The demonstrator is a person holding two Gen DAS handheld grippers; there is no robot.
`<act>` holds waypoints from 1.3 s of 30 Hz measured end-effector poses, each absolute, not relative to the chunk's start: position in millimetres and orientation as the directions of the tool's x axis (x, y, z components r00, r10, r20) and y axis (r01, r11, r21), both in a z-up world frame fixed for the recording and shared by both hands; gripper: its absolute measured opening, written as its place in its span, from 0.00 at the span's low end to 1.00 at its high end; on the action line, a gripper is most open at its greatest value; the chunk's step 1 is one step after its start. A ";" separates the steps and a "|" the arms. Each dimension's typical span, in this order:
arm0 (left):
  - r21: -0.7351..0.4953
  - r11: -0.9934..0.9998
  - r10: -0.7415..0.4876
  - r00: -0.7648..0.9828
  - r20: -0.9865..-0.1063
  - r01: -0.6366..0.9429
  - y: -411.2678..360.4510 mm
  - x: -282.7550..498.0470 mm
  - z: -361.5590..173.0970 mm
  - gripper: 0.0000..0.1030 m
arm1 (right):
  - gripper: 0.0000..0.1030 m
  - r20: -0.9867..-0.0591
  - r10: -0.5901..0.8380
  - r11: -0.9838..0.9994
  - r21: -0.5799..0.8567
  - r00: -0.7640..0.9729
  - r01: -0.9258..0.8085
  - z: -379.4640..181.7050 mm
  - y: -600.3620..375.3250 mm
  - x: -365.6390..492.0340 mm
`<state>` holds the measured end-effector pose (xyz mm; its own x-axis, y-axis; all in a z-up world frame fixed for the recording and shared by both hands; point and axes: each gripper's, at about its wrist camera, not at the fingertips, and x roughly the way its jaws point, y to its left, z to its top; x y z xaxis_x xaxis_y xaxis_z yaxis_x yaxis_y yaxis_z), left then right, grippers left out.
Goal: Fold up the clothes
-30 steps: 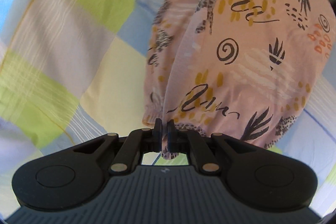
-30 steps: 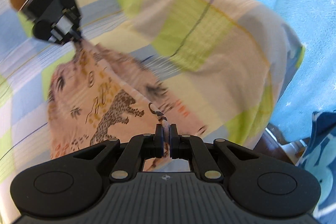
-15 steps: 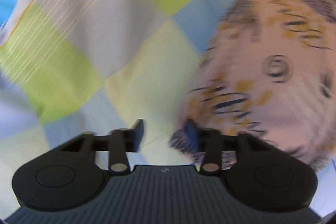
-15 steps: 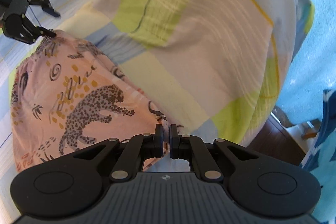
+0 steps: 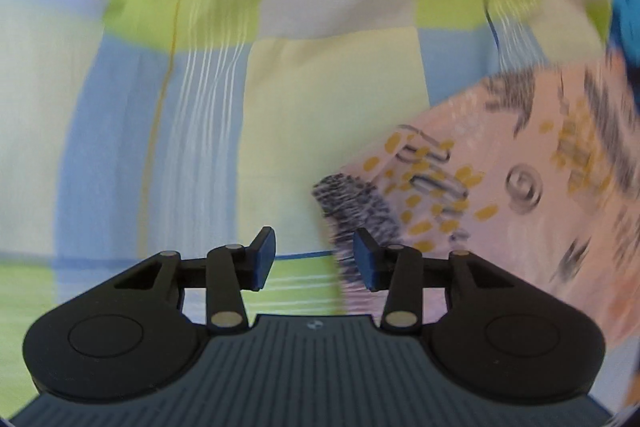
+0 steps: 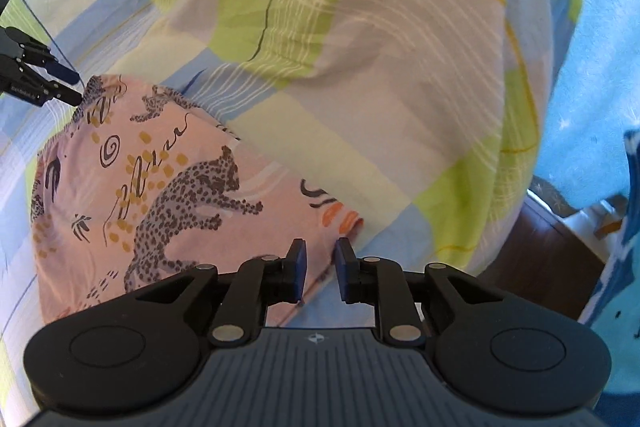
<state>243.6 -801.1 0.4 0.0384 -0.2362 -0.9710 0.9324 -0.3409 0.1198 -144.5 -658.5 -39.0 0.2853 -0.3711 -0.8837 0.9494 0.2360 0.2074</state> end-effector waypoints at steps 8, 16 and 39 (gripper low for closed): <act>0.339 -0.309 -0.298 0.248 -0.922 0.889 -785.0 234.7 -2.8 0.34 | 0.20 -0.908 -0.393 0.251 0.043 0.142 0.967 -35.2 -660.2 -146.5; 0.298 -0.251 -0.360 0.197 -0.912 0.921 -722.1 222.8 24.2 0.34 | 0.20 -0.901 -0.364 0.345 0.105 0.236 0.933 -3.8 -630.7 -135.4; -0.182 0.139 -0.419 -0.109 -0.902 0.973 -426.9 126.8 6.4 0.38 | 0.37 -0.963 -0.250 0.893 -0.189 0.100 0.409 -39.1 -451.4 38.6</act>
